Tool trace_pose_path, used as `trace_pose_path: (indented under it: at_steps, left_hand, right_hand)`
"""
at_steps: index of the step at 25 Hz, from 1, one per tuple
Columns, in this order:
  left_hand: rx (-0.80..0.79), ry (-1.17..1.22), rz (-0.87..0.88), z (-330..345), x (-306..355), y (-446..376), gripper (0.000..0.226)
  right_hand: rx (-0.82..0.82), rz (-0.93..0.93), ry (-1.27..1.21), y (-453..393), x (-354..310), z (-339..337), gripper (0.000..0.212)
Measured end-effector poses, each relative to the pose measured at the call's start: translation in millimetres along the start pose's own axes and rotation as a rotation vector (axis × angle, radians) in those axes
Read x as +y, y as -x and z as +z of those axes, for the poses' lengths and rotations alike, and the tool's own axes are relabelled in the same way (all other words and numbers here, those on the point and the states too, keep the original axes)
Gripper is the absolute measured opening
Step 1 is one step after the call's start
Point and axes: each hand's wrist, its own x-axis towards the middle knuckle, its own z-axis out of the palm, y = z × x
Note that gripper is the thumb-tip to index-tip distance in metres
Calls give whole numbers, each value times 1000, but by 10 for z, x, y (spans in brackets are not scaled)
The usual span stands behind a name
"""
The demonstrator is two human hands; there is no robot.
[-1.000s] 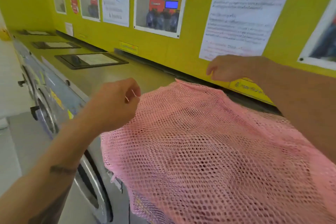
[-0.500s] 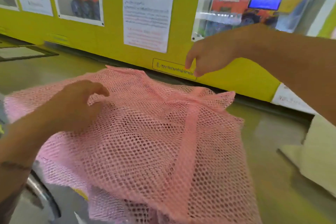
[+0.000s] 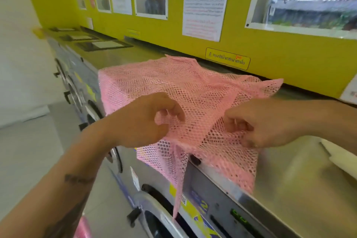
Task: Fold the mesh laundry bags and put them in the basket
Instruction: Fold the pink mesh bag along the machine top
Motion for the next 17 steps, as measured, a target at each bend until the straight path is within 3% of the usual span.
trace_pose_path:
  at_steps: [3, 6, 8, 10, 13, 15, 17]
  left_hand:
    - [-119, -74, -40, 42, 6, 162, 45]
    - [-69, -87, -62, 61, 16, 205, 43]
    - [44, -67, -21, 82, 9, 194, 27]
    - [264, 6, -4, 17, -36, 188, 16]
    - [490, 151, -70, -246, -106, 304, 8]
    - [358, 120, -184, -406, -235, 477, 12]
    - [11, -26, -324, -455, -364, 637, 18]
  right_hand:
    - [80, -9, 17, -66, 52, -48, 27]
    - [197, -33, 10, -94, 70, -324, 23]
    - [246, -61, 0, -104, 31, -518, 18]
    - [286, -97, -10, -125, -52, -708, 15]
    - [396, -175, -94, -151, -236, -933, 9]
    - [329, -234, -264, -163, -357, -957, 3]
    - [196, -228, -382, -204, -414, -874, 10]
